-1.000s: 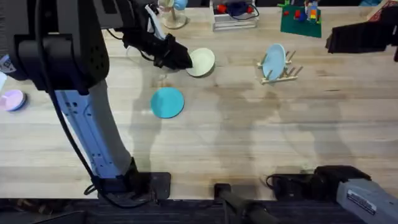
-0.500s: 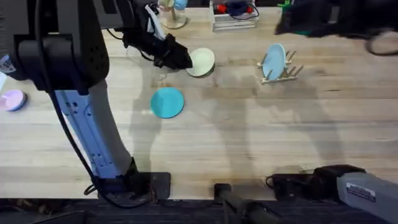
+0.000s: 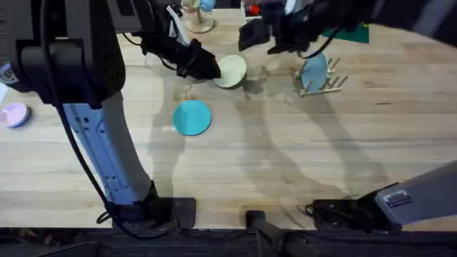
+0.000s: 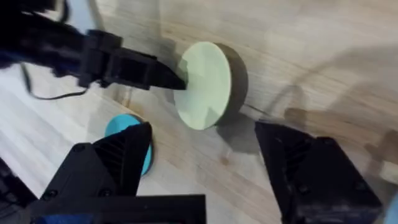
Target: Pick up the plates from the table one by one and place each into a slot on the dish rack.
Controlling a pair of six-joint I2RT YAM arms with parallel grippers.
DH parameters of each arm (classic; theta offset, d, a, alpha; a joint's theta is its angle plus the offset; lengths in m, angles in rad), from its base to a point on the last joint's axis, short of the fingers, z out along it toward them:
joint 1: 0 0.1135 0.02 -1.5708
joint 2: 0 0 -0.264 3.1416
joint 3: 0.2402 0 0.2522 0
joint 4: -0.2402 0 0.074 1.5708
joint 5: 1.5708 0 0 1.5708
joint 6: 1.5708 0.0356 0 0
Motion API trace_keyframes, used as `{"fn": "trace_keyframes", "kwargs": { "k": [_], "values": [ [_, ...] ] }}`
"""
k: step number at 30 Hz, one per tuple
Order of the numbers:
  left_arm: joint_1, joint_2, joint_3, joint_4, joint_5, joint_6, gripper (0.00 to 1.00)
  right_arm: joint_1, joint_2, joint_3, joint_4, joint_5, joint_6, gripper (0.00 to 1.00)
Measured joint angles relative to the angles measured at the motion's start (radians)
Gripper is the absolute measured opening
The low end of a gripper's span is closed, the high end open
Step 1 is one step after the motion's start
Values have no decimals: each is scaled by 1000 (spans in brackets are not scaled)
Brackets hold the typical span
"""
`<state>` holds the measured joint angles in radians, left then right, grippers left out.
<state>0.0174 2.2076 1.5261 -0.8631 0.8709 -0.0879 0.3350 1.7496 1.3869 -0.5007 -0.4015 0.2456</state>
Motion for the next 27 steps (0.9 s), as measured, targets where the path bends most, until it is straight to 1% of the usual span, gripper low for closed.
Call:
{"fn": "trace_keyframes", "kwargs": {
  "k": [6, 12, 16, 21, 27],
  "values": [
    [0, 0, 0, 0, 0, 0, 43, 23, 118, 0, 57, -4, 45, 995],
    [0, 0, 0, 0, 0, 0, 42, 27, 206, 0, 128, -7, 96, 994],
    [0, 0, 0, 0, 0, 0, 43, 27, 254, 0, 200, -7, 159, 994],
    [0, 0, 0, 0, 0, 0, 43, 32, 271, 2, 239, -6, 236, 994],
    [0, 0, 0, 1, 0, 0, 43, 54, 273, 2, 270, -7, 288, 994]
  ]
}}
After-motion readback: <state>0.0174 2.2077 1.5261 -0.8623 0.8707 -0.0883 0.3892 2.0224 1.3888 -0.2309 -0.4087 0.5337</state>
